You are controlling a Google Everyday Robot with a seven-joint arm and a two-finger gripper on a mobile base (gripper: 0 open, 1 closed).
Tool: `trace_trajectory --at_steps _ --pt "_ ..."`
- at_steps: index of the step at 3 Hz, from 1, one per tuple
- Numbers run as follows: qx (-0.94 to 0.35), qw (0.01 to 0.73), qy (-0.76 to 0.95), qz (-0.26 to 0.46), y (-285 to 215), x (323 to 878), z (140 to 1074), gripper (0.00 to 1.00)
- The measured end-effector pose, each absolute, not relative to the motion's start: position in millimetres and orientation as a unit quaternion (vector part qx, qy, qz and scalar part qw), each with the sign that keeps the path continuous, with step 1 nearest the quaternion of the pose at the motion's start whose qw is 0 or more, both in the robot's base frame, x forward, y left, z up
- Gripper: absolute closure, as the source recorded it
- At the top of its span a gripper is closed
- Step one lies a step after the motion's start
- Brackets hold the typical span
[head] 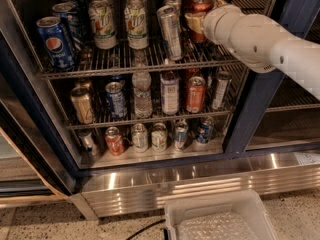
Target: Pick coke can from top shelf of fridge
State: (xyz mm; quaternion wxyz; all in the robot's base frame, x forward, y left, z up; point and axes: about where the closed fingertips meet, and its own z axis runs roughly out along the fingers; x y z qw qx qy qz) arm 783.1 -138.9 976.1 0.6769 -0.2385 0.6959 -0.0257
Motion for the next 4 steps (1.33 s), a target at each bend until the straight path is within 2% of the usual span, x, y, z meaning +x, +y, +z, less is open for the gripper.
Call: trace_trajectory --at_steps 4 --pt "-0.205 0.697 0.687 -0.019 -158 789 1006 1.00"
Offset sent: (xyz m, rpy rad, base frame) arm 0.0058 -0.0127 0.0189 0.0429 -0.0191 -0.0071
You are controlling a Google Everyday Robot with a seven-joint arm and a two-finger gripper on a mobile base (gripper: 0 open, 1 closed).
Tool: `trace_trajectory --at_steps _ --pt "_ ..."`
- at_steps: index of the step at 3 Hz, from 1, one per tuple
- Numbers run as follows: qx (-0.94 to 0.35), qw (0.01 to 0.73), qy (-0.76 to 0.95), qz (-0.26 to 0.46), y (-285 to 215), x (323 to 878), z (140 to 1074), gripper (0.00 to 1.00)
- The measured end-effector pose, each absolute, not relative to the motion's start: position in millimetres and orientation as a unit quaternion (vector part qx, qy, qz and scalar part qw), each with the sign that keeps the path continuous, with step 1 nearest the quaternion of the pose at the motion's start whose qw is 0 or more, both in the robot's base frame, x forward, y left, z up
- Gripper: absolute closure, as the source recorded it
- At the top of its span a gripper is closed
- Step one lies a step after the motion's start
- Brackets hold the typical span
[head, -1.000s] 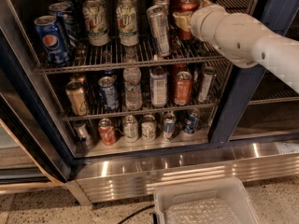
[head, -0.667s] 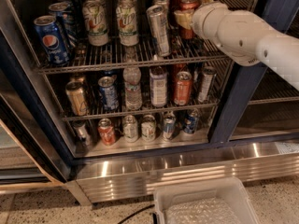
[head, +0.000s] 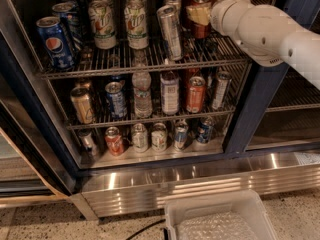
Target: Pick coke can from top shelf of fridge
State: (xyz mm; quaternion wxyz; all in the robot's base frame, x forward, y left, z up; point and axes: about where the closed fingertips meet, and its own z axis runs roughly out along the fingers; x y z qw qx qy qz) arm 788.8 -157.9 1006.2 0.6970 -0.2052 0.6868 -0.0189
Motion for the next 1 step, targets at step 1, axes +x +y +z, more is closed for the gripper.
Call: trace_trajectory --at_steps 1 --pt "-0.205 0.697 0.687 -0.019 -157.9 788.8 1006.2 1.00"
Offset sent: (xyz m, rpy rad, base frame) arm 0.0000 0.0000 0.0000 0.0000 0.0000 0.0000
